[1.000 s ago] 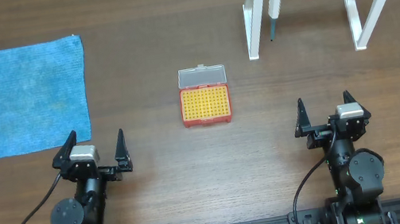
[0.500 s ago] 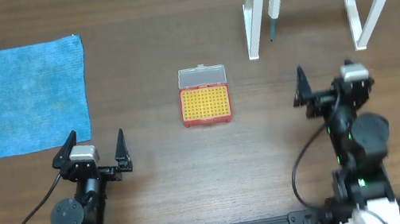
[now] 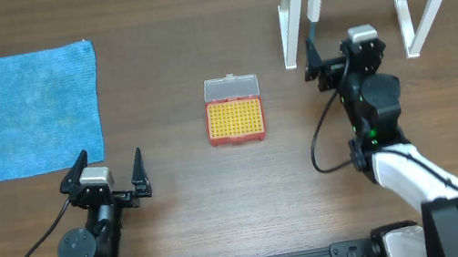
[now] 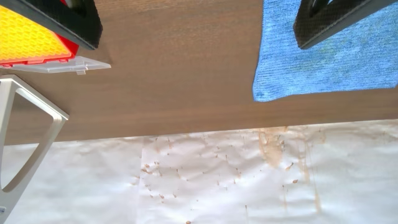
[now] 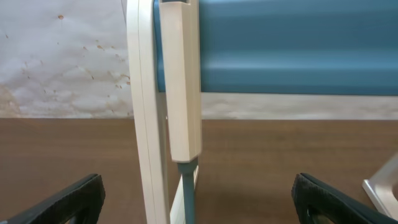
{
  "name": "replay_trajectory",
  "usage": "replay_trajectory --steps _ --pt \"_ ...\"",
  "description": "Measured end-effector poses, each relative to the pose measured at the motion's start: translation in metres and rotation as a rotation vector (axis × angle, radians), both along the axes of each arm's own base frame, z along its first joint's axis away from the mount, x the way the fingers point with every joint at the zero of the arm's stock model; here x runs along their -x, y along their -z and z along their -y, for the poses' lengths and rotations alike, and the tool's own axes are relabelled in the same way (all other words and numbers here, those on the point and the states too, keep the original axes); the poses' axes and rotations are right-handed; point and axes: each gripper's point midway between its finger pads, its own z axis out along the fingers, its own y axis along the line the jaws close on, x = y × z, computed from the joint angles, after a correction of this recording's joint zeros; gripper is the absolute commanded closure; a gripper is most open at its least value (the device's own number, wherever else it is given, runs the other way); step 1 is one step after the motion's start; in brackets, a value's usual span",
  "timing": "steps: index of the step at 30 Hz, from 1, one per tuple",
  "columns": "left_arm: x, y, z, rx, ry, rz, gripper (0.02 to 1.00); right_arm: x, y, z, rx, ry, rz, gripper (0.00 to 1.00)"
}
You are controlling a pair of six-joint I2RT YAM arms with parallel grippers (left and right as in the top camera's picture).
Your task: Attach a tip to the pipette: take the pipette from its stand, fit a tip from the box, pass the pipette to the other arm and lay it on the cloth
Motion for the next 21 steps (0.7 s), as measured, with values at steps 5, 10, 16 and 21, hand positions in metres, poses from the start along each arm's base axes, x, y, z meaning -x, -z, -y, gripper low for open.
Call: replay_trajectory --steps 5,10,16,21 --pt "0.000 0.000 0.000 0.000 0.000 0.000 0.023 -0.022 -0.004 0.001 -0.001 0.015 0.017 0.027" --pt "0.000 0.000 0.000 0.000 0.000 0.000 0.023 -0.037 -0.001 0.002 0.001 0.031 0.014 0.027" --pt "0.000 0.000 0.000 0.000 0.000 0.000 0.023 -0.046 0.001 0.007 0.003 0.064 0.010 0.027" --pt "0.000 0.000 0.000 0.000 0.000 0.000 0.023 -0.048 -0.005 0.012 0.003 0.090 0.022 0.025"
